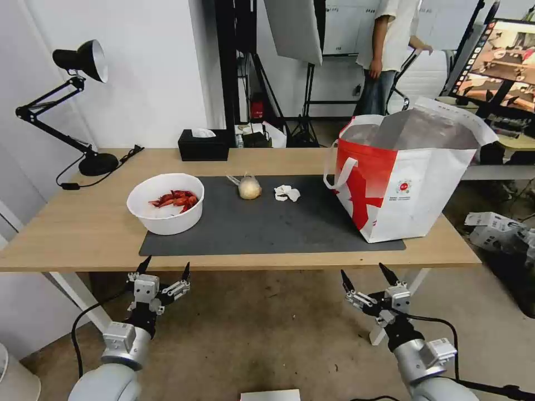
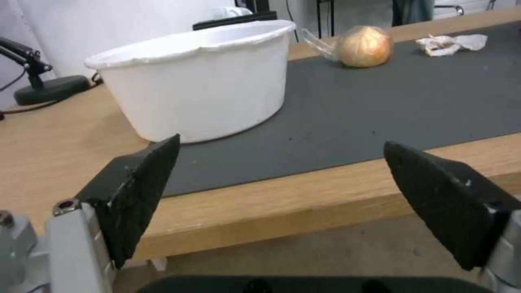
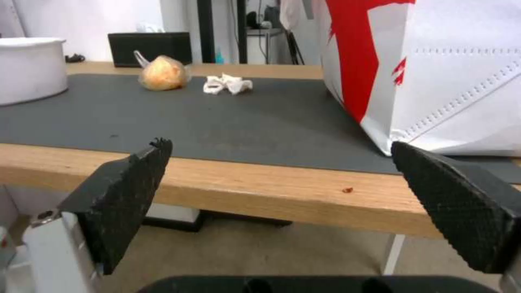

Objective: Pick up the trash from the table and place it into the takeout bag.

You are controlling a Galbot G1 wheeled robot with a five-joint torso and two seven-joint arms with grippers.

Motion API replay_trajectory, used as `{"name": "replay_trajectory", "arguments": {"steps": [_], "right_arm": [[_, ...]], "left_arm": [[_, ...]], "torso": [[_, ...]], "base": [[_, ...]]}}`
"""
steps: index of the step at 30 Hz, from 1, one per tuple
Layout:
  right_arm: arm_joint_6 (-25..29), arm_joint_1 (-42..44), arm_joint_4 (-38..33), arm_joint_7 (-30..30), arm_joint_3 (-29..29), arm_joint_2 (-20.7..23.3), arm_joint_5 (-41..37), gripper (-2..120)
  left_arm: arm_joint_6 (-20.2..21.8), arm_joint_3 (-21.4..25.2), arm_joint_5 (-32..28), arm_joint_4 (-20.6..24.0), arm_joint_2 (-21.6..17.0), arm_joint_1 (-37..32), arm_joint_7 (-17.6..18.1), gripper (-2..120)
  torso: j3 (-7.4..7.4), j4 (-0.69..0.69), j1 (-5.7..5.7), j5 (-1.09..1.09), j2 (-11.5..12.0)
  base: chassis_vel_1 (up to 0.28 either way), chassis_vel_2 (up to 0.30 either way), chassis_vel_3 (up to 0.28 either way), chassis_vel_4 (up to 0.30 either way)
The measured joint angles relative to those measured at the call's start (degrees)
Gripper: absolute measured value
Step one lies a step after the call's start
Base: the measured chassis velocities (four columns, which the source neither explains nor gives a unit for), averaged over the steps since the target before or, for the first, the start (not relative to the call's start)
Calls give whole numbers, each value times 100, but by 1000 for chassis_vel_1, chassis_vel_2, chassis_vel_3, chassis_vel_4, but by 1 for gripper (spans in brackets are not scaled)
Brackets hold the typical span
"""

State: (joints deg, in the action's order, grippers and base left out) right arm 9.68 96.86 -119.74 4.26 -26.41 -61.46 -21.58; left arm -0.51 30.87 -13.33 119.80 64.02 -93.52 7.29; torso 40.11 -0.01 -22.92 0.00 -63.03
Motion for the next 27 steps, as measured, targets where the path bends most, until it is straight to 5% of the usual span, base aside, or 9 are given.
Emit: {"name": "replay_trajectory", "arguments": {"steps": [20, 27], "right_arm": [[-124, -337, 81, 28, 376, 120, 22, 100], [-793, -2000, 474, 50, 1141, 1067, -696, 100]], "left_arm": [[-26, -11, -20, -35, 5, 14, -1, 100], [-35, -12, -5, -24, 90, 14, 5, 100]], "torso": [[0, -1, 0, 0, 0], [0, 2, 0, 1, 0]], "base": [[0, 0, 0, 0], [0, 0, 0, 0]]}}
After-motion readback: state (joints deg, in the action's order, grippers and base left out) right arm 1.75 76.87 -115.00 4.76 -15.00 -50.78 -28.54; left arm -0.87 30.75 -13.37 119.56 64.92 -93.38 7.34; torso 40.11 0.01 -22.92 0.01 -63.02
